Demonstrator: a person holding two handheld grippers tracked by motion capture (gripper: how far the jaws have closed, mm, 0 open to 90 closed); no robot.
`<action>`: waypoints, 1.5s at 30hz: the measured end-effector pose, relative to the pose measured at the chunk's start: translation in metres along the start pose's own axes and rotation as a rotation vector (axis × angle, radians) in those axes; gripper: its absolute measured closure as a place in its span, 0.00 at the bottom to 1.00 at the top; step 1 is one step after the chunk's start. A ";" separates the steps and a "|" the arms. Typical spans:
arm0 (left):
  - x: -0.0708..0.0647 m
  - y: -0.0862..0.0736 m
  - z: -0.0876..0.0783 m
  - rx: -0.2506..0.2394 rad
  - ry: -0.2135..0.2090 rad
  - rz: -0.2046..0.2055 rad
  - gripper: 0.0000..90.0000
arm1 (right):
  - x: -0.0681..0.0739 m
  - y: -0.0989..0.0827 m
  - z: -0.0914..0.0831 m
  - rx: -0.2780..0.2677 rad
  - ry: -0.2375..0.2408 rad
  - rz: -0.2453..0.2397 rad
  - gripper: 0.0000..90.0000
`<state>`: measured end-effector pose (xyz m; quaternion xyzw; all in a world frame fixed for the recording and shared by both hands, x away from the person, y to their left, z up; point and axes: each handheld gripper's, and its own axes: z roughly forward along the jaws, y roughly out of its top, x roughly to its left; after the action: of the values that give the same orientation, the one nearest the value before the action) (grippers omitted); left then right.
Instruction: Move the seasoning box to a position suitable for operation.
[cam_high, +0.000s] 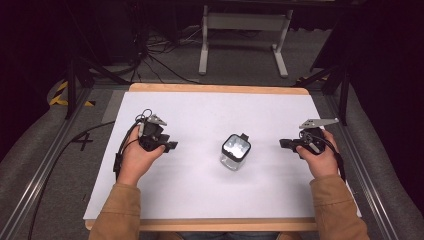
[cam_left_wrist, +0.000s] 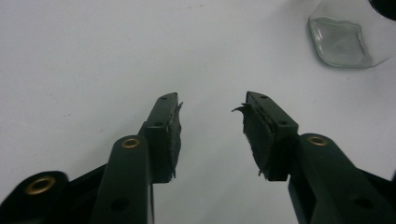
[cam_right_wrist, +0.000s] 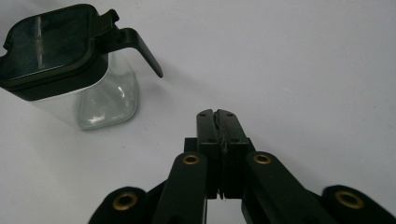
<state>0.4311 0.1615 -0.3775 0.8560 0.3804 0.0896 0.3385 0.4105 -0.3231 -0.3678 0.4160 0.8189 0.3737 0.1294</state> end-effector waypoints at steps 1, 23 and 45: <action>-0.001 0.000 0.001 0.006 0.005 -0.007 0.68 | 0.000 -0.001 -0.001 0.001 0.004 -0.001 1.00; -0.038 0.034 0.055 0.008 -0.111 0.067 1.00 | 0.001 -0.025 -0.021 -0.015 -0.018 0.037 1.00; -0.077 0.051 0.101 -0.013 -0.225 0.133 1.00 | -0.007 -0.040 -0.039 -0.035 -0.030 0.074 1.00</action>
<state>0.4498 0.0303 -0.4129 0.8817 0.2820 0.0177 0.3778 0.3708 -0.3628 -0.3711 0.4494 0.7941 0.3862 0.1352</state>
